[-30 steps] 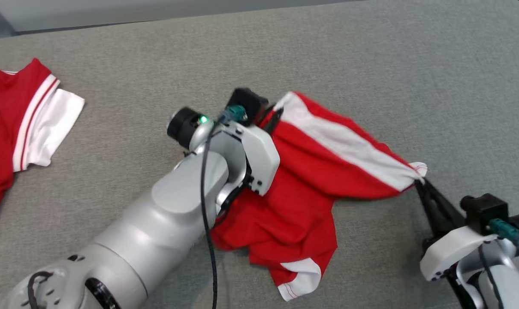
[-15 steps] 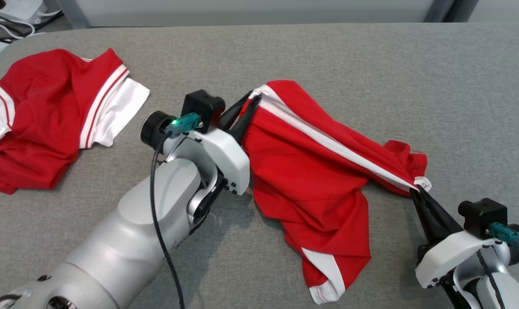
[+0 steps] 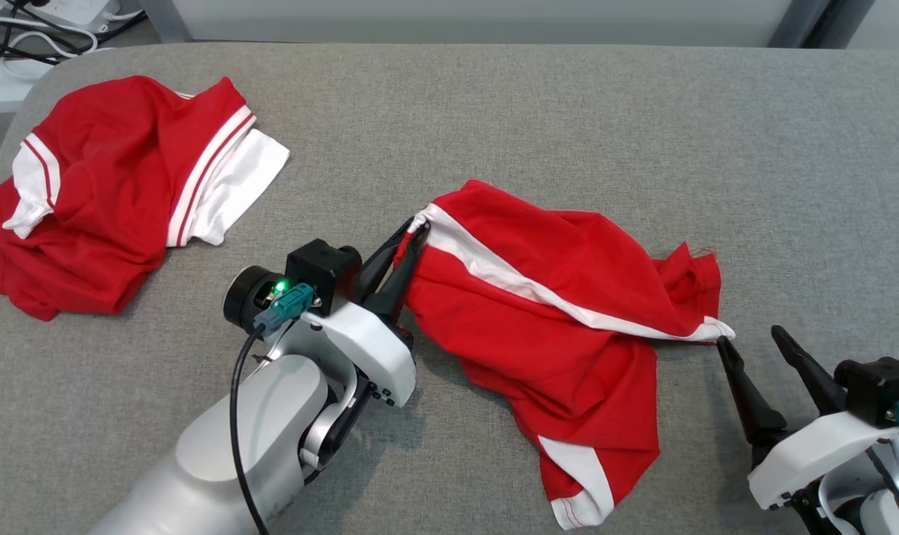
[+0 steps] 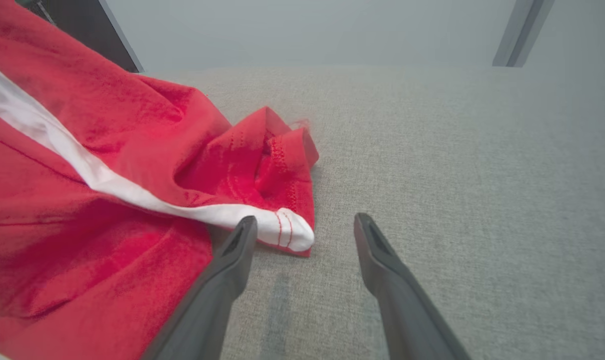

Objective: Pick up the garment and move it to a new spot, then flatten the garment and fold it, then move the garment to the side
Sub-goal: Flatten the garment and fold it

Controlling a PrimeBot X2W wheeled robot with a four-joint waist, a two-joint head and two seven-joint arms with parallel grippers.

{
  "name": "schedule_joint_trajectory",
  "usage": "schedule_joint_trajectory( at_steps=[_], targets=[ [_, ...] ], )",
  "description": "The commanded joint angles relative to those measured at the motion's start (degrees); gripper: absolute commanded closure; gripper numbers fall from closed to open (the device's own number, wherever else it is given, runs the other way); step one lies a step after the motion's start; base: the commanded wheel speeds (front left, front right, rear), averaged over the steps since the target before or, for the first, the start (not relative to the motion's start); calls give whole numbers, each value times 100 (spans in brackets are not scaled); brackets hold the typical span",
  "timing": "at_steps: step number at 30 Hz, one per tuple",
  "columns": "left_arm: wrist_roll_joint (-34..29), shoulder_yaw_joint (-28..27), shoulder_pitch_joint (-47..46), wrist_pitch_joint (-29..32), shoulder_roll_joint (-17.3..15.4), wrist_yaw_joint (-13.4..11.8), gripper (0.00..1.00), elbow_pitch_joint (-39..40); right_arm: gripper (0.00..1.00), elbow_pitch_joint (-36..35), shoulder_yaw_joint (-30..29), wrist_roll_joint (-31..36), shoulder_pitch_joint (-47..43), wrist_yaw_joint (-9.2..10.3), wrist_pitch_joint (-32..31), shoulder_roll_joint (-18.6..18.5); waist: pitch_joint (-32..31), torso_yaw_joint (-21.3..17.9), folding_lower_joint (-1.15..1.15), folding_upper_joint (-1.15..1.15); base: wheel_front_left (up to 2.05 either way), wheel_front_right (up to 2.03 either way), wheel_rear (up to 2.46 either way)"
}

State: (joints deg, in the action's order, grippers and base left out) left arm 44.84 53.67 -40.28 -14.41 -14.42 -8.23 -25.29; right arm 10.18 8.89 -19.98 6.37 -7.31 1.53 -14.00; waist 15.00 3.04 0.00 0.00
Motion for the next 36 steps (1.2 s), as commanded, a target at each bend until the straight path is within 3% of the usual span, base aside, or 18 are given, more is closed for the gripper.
schedule_joint_trajectory(
  at_steps=[1,5,7,12,14,22,23,30,31,33,36],
  targets=[
    [-65,-240,-14,-58,-203,-77,100,196,0,-164,44,-117,-33,-18,52,-130,0,10,0,0,0,0,0],
    [-89,-294,111,-58,-295,-128,100,329,0,-122,141,-320,-10,-18,91,-156,17,44,0,0,0,0,0],
    [-96,-294,143,-58,-318,-138,100,373,5,-54,212,-366,37,-18,128,-182,29,70,0,0,0,0,0],
    [-100,-260,183,-48,-329,-157,100,455,21,181,397,-425,219,-18,217,-262,45,152,0,0,0,0,0],
    [-103,-240,187,-40,-322,-160,100,479,32,291,465,-413,297,-18,254,-301,45,186,0,0,0,0,0],
    [-102,-184,194,-22,-318,-159,100,562,34,657,653,-498,530,-18,406,-388,57,283,0,0,0,0,0],
    [-100,-179,194,-19,-319,-160,100,573,43,688,690,-518,564,-18,424,-398,62,290,0,0,0,0,0],
    [-98,-156,182,-3,-332,-169,100,633,52,915,953,-702,816,-18,519,-473,109,315,0,0,0,0,0],
    [-99,-152,178,-2,-332,-169,100,639,60,962,999,-724,860,-18,535,-485,116,320,0,0,0,0,0],
    [-96,-145,172,2,-333,-168,100,645,100,1040,1079,-730,943,-18,602,-519,126,330,0,0,0,0,0],
    [-98,-161,181,-3,-357,-197,100,646,100,1149,1177,-792,1039,-18,701,-573,116,326,0,0,0,0,0]
  ],
)
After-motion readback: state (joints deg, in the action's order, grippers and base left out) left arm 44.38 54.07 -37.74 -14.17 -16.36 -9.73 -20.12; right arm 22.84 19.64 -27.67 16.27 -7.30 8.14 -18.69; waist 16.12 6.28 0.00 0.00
